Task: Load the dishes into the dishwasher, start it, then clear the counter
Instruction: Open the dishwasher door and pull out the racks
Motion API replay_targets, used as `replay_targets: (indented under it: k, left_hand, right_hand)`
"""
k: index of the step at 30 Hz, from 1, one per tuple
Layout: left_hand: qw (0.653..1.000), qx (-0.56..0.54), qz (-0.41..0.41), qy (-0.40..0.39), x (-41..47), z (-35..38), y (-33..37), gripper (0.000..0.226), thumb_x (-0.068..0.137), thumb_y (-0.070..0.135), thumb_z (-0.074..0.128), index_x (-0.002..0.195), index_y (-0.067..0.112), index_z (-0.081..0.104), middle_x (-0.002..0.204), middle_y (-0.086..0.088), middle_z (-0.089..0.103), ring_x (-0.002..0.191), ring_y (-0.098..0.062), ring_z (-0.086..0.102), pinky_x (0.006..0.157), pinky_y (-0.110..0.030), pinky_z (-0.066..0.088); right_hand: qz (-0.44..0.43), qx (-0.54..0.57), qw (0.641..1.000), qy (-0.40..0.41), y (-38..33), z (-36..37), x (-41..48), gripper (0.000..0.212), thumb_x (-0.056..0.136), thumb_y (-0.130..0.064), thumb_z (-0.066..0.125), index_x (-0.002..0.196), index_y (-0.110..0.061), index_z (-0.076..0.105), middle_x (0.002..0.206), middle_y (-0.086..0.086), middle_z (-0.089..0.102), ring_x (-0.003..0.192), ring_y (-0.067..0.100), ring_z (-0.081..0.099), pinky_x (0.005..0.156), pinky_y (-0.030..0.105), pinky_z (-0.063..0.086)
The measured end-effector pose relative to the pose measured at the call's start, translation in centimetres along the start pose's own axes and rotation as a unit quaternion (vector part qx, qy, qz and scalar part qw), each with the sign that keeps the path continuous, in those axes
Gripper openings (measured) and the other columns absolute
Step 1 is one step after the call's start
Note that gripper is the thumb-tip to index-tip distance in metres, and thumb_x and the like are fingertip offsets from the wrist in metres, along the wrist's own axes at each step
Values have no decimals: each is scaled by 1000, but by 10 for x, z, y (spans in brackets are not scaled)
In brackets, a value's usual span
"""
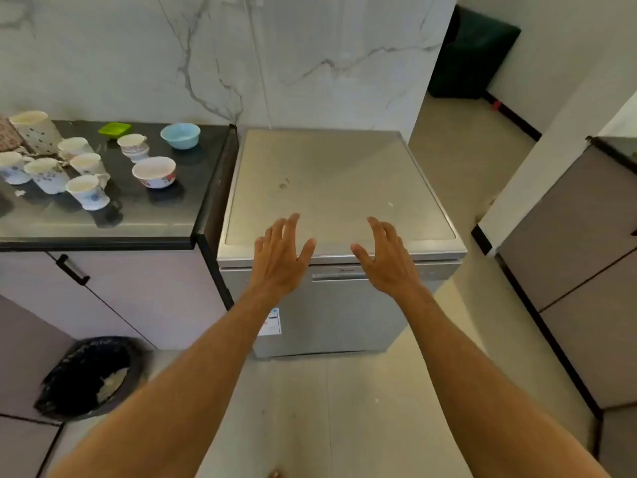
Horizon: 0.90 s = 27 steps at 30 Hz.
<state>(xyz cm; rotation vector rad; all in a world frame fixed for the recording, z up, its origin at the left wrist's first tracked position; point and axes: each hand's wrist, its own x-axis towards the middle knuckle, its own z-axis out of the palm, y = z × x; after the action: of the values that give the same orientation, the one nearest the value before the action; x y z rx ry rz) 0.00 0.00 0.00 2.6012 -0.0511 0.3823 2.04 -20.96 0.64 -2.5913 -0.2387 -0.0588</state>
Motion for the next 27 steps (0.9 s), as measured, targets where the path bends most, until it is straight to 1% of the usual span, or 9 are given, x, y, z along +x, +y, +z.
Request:
replay_targets:
  k: [5, 8, 10, 12, 14, 16, 21, 24, 27]
  left_hand:
    - [970, -160, -172, -65, -19, 37, -1, 44, 98, 49, 39, 123, 13, 45, 120, -12, 55, 105, -27, 53, 89, -42, 46]
    - [915, -276, -284, -82, -18, 56, 4, 44, 98, 51, 40, 116, 11, 47, 110, -11, 59, 96, -25, 54, 83, -35, 42]
    - [854, -362, -363, -92, -11, 73, 5, 46, 96, 55, 42, 115, 14, 44, 113, -17, 61, 93, -25, 55, 86, -40, 48]
    - [766, -456, -446, -82, 0, 85, 11, 47, 95, 55, 45, 120, 15, 41, 111, -20, 62, 91, -30, 59, 81, -41, 52]
    - [681, -536, -495, -64, 9, 95, 10, 56, 93, 52, 51, 132, 14, 41, 116, -22, 60, 96, -32, 61, 79, -41, 54]
    - [631, -578, -514, -47, 14, 107, 9, 58, 90, 50, 58, 133, 13, 45, 118, -20, 61, 100, -31, 62, 78, -38, 54]
    - [562, -637, -528, 9, 24, 127, 0, 57, 84, 40, 71, 128, 12, 50, 121, -20, 58, 104, -30, 62, 80, -35, 56]
    - [551, -651, -521, 15, 30, 134, -1, 49, 84, 38, 71, 122, 14, 50, 126, -17, 54, 104, -30, 60, 95, -41, 50]
    - [558, -644, -522, 30, 27, 139, 1, 57, 84, 40, 70, 129, 13, 47, 127, -15, 54, 104, -29, 61, 96, -41, 50]
  right_hand:
    - [127, 137, 982, -16, 19, 30, -17, 61, 98, -46, 50, 146, -11, 35, 146, 8, 41, 132, 27, 43, 105, 40, 38]
    - [225, 244, 943, -15, 28, 43, -12, 46, 96, -48, 52, 123, -10, 54, 108, 1, 53, 101, 19, 52, 84, 32, 43]
    - [293, 336, 895, -26, 32, 51, -4, 51, 94, -51, 53, 102, -2, 60, 86, 10, 54, 81, 27, 53, 74, 40, 49]
    - [361, 425, 829, -48, 37, 59, 6, 59, 93, -51, 56, 113, 4, 58, 104, 27, 61, 96, 41, 61, 94, 53, 51]
    - [398, 518, 755, -51, 42, 66, 14, 53, 91, -52, 59, 123, -10, 54, 126, 23, 55, 116, 39, 57, 103, 51, 46]
    - [410, 603, 682, -44, 49, 77, 24, 61, 89, -51, 62, 136, -16, 47, 129, 17, 50, 120, 35, 54, 105, 48, 45]
    - [410, 683, 605, -2, 55, 95, 42, 42, 88, -40, 69, 120, -15, 58, 124, 13, 58, 109, 28, 57, 101, 43, 48]
    - [398, 712, 579, 7, 59, 99, 49, 26, 88, -31, 71, 107, -16, 60, 116, 11, 61, 107, 27, 59, 100, 41, 48]
    - [397, 712, 579, 9, 64, 103, 45, 39, 86, -30, 73, 118, -12, 59, 111, 10, 64, 106, 26, 62, 97, 39, 50]
